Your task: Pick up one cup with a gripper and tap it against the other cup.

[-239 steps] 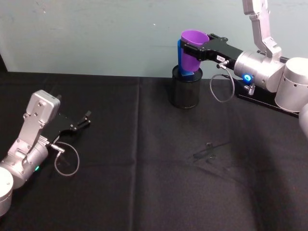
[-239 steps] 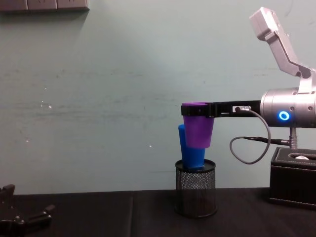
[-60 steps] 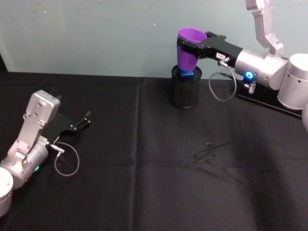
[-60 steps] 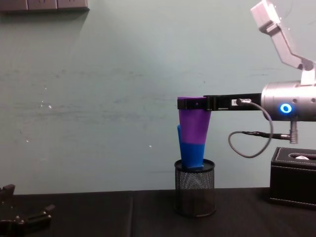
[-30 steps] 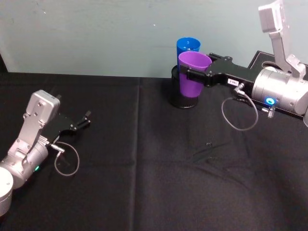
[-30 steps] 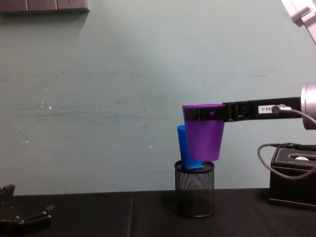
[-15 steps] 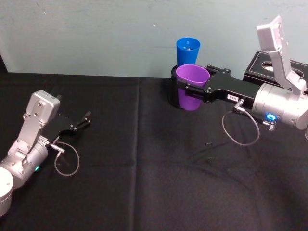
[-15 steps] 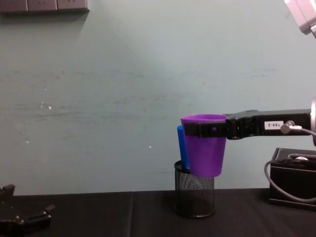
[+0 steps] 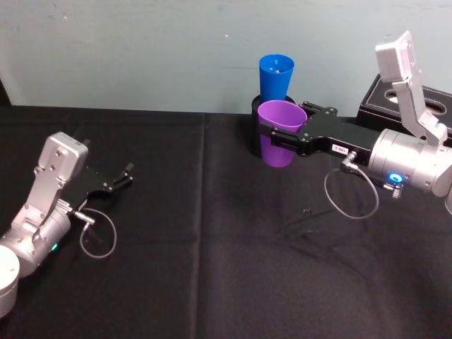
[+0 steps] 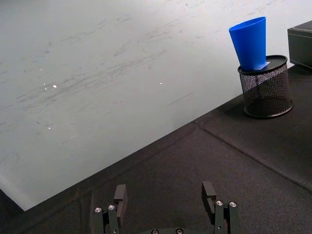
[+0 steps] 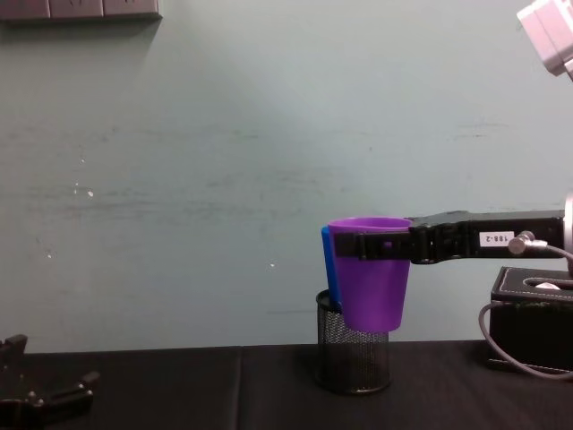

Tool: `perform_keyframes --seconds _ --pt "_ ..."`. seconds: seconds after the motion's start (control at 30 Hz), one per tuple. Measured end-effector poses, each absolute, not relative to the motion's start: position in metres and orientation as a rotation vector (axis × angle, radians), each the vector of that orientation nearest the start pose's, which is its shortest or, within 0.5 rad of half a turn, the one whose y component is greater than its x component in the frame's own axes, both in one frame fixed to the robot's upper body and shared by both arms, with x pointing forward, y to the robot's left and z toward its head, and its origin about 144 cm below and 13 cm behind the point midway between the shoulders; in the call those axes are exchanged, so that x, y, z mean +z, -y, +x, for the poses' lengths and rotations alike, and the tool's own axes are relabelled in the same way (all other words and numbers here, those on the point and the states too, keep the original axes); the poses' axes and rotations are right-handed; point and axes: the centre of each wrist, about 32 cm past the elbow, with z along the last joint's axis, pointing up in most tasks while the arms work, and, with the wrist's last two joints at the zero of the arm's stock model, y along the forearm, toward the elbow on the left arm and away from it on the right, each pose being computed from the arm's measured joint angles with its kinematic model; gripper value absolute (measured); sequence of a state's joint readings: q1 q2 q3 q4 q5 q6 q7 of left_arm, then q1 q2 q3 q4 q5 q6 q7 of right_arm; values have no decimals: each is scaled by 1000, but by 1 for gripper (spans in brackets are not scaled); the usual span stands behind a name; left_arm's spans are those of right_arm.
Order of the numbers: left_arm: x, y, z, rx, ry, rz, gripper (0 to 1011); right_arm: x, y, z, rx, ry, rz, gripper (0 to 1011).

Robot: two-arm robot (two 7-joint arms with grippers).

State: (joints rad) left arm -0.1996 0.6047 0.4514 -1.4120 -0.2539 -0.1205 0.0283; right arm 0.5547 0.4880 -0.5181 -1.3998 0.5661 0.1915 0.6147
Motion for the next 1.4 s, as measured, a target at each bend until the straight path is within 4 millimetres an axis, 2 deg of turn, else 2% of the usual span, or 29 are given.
perform_keyframes --seconds 1.4 --pt "1140 -310 489 1248 285 305 1005 1254 252 570 -594 12 -117 720"
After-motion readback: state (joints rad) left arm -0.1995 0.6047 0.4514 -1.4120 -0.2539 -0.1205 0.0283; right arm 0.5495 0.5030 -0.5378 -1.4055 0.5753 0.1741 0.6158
